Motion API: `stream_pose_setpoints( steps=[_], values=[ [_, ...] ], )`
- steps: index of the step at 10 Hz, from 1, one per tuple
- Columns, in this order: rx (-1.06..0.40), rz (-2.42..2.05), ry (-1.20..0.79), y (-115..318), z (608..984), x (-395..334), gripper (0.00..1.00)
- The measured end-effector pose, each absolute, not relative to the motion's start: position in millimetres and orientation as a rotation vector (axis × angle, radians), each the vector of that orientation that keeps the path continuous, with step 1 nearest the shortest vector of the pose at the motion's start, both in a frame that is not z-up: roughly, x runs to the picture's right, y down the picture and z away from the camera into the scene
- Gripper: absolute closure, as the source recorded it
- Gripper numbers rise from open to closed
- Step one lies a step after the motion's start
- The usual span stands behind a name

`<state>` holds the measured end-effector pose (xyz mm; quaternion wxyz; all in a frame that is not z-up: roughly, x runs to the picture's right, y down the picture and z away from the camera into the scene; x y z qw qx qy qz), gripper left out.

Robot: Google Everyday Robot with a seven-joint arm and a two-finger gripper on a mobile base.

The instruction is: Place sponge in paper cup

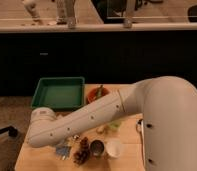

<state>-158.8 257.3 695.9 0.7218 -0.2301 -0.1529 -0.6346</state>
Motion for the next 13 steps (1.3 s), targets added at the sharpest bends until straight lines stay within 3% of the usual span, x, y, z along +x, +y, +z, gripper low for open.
stream_pose_setpoints(
  steps=[13],
  values=[
    [-0.535, -1.304, -0.271, 231.6, 676.6, -96.5, 0.82]
  ],
)
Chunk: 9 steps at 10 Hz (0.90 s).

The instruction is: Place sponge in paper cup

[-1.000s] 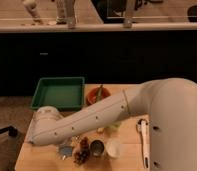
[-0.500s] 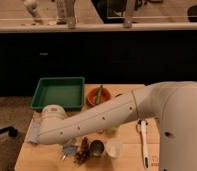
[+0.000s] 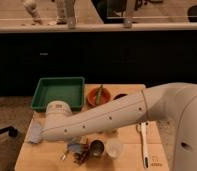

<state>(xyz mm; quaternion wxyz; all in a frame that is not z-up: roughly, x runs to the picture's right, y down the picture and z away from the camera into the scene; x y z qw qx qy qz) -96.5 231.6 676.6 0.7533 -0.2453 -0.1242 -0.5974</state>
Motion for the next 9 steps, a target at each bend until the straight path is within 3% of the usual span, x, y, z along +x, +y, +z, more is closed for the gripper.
stream_pose_setpoints(
  steps=[9],
  values=[
    [-0.581, -1.202, -0.283, 244.3, 692.3, -43.0, 0.82]
  ],
)
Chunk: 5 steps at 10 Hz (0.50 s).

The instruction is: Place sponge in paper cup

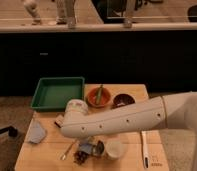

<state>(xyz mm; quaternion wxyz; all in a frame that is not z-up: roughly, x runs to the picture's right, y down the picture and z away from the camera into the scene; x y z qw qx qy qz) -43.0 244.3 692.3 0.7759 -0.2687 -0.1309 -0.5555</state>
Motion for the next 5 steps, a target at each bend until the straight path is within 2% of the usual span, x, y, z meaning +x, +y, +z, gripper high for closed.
stream_pose_setpoints(
  steps=[5],
  values=[
    [-0.575, -1.177, -0.261, 235.9, 685.7, -23.3, 0.82]
  ],
)
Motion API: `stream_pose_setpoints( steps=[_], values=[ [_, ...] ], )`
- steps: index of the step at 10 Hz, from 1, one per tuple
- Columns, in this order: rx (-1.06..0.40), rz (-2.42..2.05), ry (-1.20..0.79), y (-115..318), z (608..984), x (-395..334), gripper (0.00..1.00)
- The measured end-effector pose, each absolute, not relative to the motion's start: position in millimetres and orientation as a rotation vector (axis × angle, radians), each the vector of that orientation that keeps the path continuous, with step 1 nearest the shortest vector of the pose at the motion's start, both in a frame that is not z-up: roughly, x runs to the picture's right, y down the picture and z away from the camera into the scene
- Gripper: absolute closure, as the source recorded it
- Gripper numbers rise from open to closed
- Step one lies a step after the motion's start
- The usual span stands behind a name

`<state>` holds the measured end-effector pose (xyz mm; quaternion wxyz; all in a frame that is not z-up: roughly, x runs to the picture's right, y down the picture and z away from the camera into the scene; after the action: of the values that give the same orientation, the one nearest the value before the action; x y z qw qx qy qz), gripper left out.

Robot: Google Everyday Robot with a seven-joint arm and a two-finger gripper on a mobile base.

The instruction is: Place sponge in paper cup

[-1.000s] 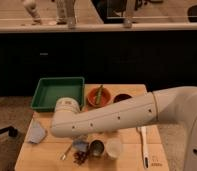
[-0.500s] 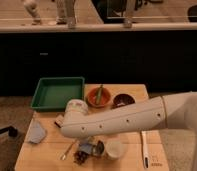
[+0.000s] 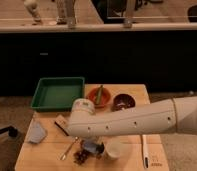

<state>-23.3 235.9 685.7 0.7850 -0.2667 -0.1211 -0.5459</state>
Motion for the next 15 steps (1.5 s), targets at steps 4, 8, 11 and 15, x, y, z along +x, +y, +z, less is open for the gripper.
stream_pose_setpoints(
  steps=[4, 8, 11, 15],
  values=[
    [-0.586, -1.158, -0.248, 227.0, 684.6, -5.6, 0.82],
    [-0.608, -1.112, -0.236, 231.5, 683.3, 24.2, 0.82],
    [-0.618, -1.085, -0.233, 239.1, 681.2, 38.9, 0.82],
    [-0.620, -1.059, -0.240, 251.8, 678.7, 44.1, 0.82]
  ],
)
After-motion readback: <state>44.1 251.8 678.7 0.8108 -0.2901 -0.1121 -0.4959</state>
